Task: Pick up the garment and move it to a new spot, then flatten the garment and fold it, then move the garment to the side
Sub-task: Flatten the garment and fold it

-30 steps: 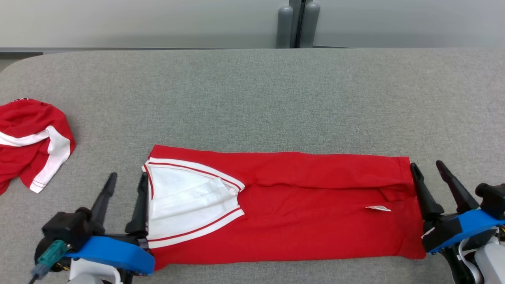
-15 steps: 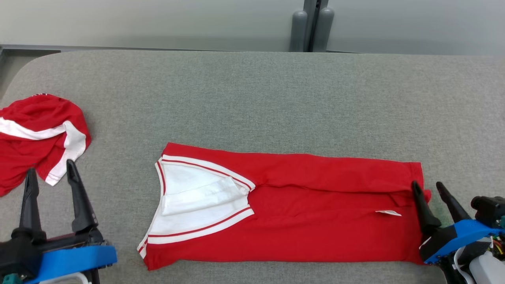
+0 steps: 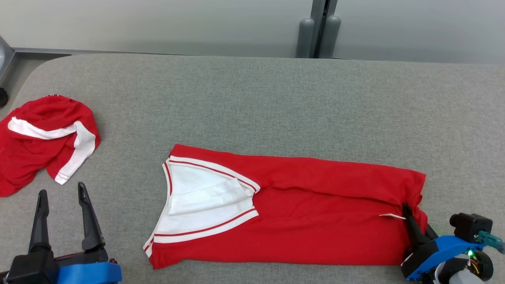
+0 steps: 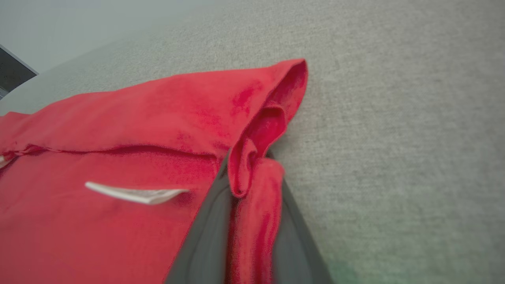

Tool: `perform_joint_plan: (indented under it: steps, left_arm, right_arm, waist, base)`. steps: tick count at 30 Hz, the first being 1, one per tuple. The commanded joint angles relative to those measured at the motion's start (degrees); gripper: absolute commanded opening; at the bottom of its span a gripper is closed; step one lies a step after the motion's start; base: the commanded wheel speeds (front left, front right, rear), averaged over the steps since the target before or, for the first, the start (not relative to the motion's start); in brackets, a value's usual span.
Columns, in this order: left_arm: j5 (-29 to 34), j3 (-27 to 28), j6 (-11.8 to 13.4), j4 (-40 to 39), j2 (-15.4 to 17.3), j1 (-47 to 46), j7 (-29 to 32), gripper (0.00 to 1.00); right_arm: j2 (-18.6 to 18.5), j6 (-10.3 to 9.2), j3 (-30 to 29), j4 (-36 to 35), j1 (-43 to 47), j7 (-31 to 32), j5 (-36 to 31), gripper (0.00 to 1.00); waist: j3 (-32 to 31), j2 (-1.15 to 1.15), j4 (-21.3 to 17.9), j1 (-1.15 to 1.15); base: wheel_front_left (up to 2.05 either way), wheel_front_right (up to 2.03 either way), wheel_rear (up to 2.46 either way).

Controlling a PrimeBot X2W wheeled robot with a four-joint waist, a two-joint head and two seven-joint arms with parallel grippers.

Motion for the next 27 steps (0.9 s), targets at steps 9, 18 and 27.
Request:
perform_joint_plan:
  steps: [9, 18, 27]
  left_arm:
    - [2.7, 2.2, -1.5, 0.2, -1.1, 0.8, -0.3, 1.0]
    - [4.1, 2.9, -1.9, 0.0, -1.5, 1.6, -0.2, 1.0]
    - [4.4, 3.8, -2.1, 0.1, -1.8, 2.2, -0.2, 1.0]
  right_arm:
    - [-4.2, -0.01, -4.3, -0.3, -1.1, -0.9, 1.4, 0.0]
    - [-11.8, 0.0, -8.7, 2.1, -2.9, 1.6, 1.4, 0.0]
    - [-7.7, 0.01, -6.7, -5.2, -2.0, 5.6, 3.1, 0.0]
  waist:
    - [-1.5, 0.0, -2.1, 0.0]
    - [-2.6, 0.0, -3.8, 0.0]
    - [-3.4, 0.0, -5.1, 0.0]
  base:
    - [0.0, 0.0, 0.0]
    - [0.0, 0.0, 0.0]
    - [0.0, 0.0, 0.0]
